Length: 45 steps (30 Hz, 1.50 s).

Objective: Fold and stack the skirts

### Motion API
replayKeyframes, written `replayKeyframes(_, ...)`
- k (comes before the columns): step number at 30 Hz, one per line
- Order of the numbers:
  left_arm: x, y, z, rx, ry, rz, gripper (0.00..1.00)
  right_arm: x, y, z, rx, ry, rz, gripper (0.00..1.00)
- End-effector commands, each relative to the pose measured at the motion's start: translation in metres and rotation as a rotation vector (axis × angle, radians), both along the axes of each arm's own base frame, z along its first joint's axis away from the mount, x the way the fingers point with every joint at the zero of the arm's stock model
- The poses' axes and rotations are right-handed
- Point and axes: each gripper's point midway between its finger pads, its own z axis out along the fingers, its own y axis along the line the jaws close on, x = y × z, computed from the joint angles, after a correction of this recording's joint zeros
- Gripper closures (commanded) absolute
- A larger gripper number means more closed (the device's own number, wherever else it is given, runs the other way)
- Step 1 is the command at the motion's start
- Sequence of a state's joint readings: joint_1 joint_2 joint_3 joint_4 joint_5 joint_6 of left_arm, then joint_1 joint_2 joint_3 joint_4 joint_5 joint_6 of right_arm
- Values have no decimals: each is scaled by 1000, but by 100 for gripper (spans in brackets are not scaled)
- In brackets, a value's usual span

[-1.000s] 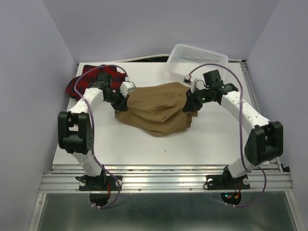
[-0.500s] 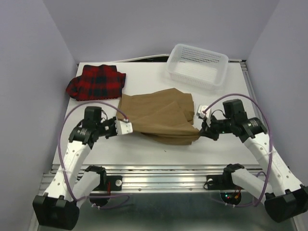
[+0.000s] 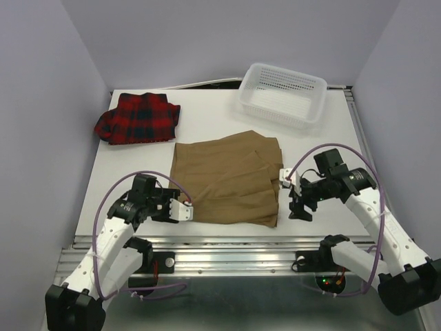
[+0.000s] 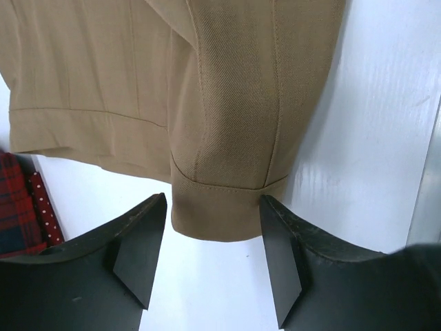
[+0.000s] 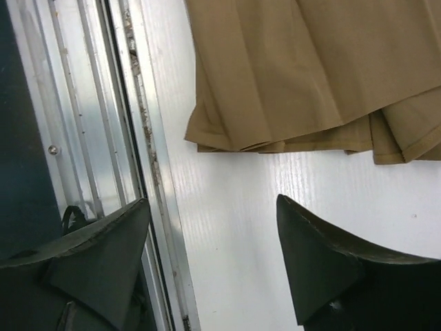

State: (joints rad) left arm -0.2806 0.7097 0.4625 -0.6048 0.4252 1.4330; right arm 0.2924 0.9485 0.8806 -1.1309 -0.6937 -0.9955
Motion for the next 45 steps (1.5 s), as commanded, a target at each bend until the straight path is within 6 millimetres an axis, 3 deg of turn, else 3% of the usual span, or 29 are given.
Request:
replayKeyframes(1,8,-6,25,-31,-16,8,32,50,-5,26,-25,-170,-153,21)
replayKeyframes(3,14,-12,36,-97,6,69,34,83,0,35,-3,-176,-270,23)
replayKeyframes(6,30,-23,57,-169,34,129,36,128,22,47,92,-129,-367,27)
replayKeyframes(7,38,-27,63,-197,40,148,36,146,32,60,148,-86,-445,28)
replayKeyframes(8,48,-35,69,-239,98,190,35,176,41,45,151,-50,-480,29)
replayKeyframes(9,57,-41,74,-264,122,214,35,192,47,42,160,-26,-506,30)
replayKeyframes(10,65,-53,89,-302,143,230,34,225,55,34,163,14,-571,34)
replayKeyframes(11,70,-63,76,-281,217,236,26,241,58,28,158,33,-599,35)
replayKeyframes(13,72,-97,78,-280,246,191,25,270,64,16,153,87,-675,40)
replayKeyframes(14,80,-112,77,-293,279,227,25,295,64,4,143,99,-707,41)
replayKeyframes(16,89,-143,84,-338,260,200,25,312,66,-8,131,113,-745,41)
replayKeyframes(17,87,-165,79,-326,276,168,25,324,68,-7,145,93,-749,41)
replayKeyframes(19,87,-191,70,-315,286,153,25,334,69,-31,127,121,-776,42)
replayKeyframes(20,84,-212,57,-281,302,134,26,339,71,-43,113,140,-777,43)
replayKeyframes(21,82,-219,47,-253,312,126,26,339,71,-41,114,139,-777,44)
replayKeyframes(23,83,-235,34,-221,309,130,27,337,71,-57,89,166,-767,47)
replayKeyframes(24,78,-244,17,-195,341,125,27,336,70,-61,80,168,-764,48)
replayKeyframes(25,78,-254,16,-200,351,122,28,331,68,-70,60,167,-749,50)
replayKeyframes(26,69,-261,0,-166,386,107,34,328,66,-75,49,173,-744,50)
replayKeyframes(27,63,-267,-4,-159,400,88,39,326,64,-79,36,171,-743,51)
replayKeyframes(31,10,-281,-21,-87,472,-71,53,317,53,-105,-38,174,-737,54)
replayKeyframes(32,-5,-281,-25,-72,491,-114,68,315,50,-111,-56,176,-743,56)
replayKeyframes(35,-51,-277,-26,-20,558,-257,93,320,45,-119,-76,152,-768,58)
replayKeyframes(37,-69,-272,-22,-5,551,-319,100,325,42,-123,-85,128,-776,59)
replayKeyframes(38,-86,-266,-26,21,545,-368,100,327,44,-125,-99,108,-775,59)
replayKeyframes(40,-94,-267,-11,-7,481,-433,97,330,47,-133,-123,92,-768,59)
replayKeyframes(43,-99,-272,2,-45,453,-443,73,332,62,-141,-154,50,-743,59)
replayKeyframes(44,-94,-274,9,-58,433,-427,57,336,60,-141,-159,35,-757,59)
replayKeyframes(45,-91,-274,14,-68,432,-403,50,338,68,-143,-162,28,-749,59)
